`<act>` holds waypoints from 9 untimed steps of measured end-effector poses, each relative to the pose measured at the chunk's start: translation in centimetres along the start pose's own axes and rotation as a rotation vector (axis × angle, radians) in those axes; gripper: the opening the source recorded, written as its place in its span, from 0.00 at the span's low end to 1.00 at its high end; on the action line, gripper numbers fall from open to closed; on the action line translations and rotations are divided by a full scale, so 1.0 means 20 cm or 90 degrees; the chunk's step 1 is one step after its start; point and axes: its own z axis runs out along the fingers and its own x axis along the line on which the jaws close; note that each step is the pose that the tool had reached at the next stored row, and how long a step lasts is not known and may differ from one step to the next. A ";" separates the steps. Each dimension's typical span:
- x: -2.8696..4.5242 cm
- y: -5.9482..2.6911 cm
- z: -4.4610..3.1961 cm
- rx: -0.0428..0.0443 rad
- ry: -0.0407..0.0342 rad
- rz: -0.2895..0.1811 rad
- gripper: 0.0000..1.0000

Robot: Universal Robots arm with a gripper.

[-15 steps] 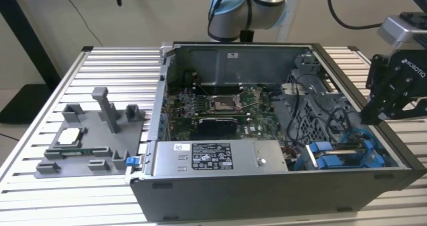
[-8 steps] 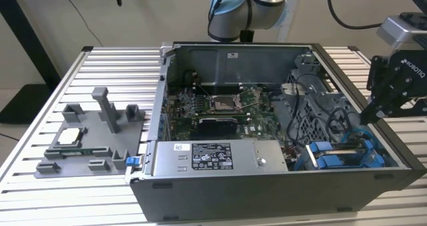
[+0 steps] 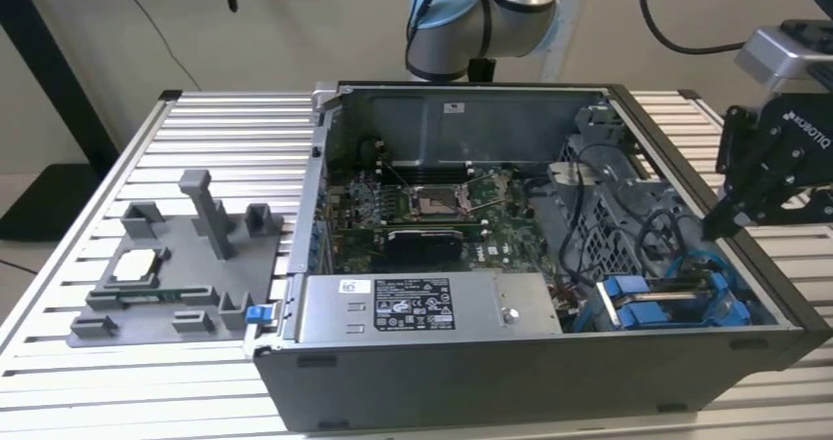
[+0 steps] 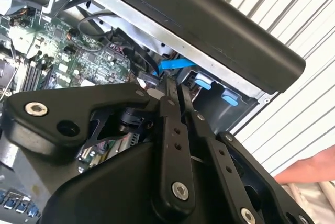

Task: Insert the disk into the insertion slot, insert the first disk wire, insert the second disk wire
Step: 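Insert the second disk wire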

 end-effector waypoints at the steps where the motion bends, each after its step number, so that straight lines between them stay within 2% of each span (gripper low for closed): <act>1: 0.000 0.005 -0.010 -0.0002 -0.0018 0.001 0.00; 5: -0.002 0.034 -0.045 -0.0004 -0.0124 0.003 0.00; 9: -0.002 0.070 -0.065 -0.0005 -0.0195 0.005 0.00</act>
